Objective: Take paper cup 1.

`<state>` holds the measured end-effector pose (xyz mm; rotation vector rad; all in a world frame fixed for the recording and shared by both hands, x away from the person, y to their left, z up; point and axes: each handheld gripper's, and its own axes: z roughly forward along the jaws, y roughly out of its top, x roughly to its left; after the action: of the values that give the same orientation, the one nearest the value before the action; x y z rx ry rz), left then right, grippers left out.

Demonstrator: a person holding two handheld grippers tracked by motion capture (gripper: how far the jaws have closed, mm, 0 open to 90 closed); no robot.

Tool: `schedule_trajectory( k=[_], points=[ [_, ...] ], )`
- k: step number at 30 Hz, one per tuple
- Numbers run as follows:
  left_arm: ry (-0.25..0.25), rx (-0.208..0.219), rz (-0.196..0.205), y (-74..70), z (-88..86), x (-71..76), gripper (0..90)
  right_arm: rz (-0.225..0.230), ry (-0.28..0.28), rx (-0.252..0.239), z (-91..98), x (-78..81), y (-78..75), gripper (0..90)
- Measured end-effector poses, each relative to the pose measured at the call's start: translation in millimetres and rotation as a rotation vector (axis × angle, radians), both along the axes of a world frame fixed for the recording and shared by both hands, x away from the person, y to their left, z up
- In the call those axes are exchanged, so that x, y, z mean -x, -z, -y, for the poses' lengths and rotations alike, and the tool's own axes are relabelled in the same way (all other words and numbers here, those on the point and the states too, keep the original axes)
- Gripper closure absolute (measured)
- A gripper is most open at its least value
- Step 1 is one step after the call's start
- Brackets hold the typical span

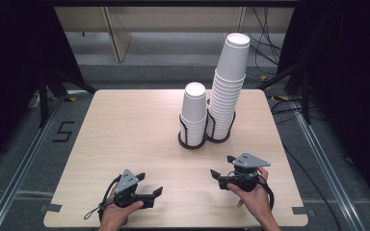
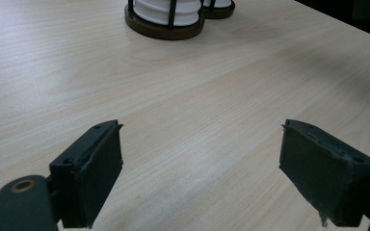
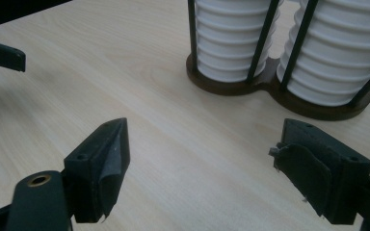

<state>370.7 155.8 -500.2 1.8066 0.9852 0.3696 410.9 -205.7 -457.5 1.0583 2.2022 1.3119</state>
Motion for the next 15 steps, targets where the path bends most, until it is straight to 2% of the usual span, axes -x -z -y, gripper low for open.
schedule_trajectory(
  k=[1,3,4,5,7,10,14,15],
  points=[
    [0.0,0.007,0.001,-0.2,0.2,0.1,14.7,-0.011,0.001,0.004,0.1,-0.4,-2.4,19.9],
    [-0.001,-0.002,0.001,-1.1,-0.5,0.5,14.7,0.002,-0.01,-0.006,-0.1,-3.8,-4.6,19.9],
    [-0.002,-0.006,0.0,-1.3,-0.6,0.6,14.7,-0.007,0.008,0.0,0.4,-3.3,-6.7,19.9],
    [-0.002,0.003,0.003,-0.7,-0.1,0.1,14.7,0.006,0.007,0.004,0.9,-4.7,-7.1,19.9],
    [0.002,-0.001,0.001,-0.5,-0.6,-0.3,14.7,-0.008,0.007,0.0,0.3,-5.2,-7.7,19.9],
    [-0.001,0.006,0.001,-0.4,-0.5,-0.3,14.7,0.008,-0.003,0.018,0.2,-7.4,-8.3,20.0],
    [-0.001,0.006,0.001,-0.3,-0.6,-0.5,14.7,-0.01,0.004,0.012,-1.4,-8.0,-9.6,20.1],
    [-0.001,0.006,0.001,-0.4,-0.5,-0.4,14.7,0.01,-0.002,0.031,-1.6,-10.1,-10.9,20.2]
  ],
)
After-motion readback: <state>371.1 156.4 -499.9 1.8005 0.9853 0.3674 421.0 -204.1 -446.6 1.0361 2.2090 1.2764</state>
